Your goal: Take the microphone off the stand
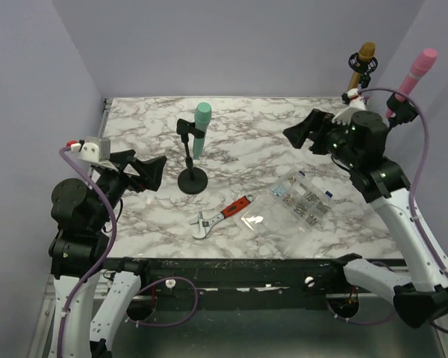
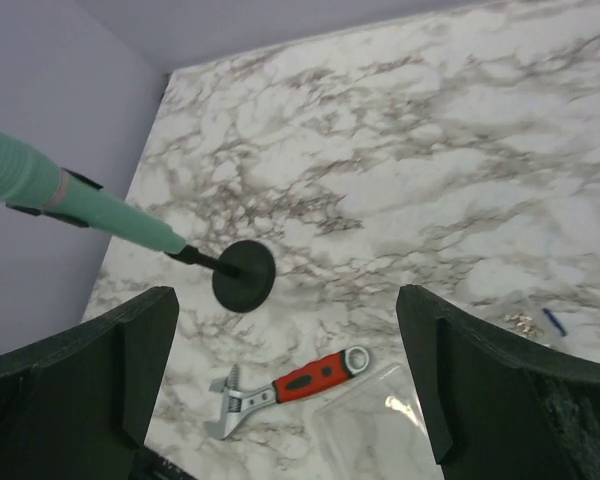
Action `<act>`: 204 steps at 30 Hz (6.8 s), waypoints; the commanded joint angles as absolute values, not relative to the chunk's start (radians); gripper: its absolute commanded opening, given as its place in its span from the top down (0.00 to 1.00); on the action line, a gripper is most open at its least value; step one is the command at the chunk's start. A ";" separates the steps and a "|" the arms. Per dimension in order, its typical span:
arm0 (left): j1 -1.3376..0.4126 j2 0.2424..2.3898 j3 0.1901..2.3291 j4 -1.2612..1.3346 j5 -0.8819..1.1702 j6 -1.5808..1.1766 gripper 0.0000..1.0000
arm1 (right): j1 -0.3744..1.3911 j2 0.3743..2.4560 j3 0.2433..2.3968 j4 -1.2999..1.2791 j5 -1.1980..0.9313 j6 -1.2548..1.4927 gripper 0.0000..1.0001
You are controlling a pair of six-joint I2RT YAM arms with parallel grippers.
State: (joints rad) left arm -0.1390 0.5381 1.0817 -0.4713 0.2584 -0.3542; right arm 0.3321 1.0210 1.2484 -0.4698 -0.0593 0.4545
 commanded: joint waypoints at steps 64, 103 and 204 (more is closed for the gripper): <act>-0.145 0.619 0.937 -0.212 0.227 -0.299 0.01 | 1.133 1.927 1.810 0.110 1.136 0.210 0.49; 0.045 0.886 0.895 0.071 0.751 -0.384 0.06 | 0.939 1.832 1.770 -0.088 0.209 0.221 0.99; -0.052 0.862 1.134 -0.093 0.363 -0.301 0.02 | 0.413 2.345 1.883 -0.134 0.227 1.866 0.99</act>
State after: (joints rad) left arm -0.0620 0.8631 1.1801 -0.0856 0.3973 -0.3416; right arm 0.4187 2.2517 1.7416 -0.0711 0.1501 1.6928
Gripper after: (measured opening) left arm 0.980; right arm 0.528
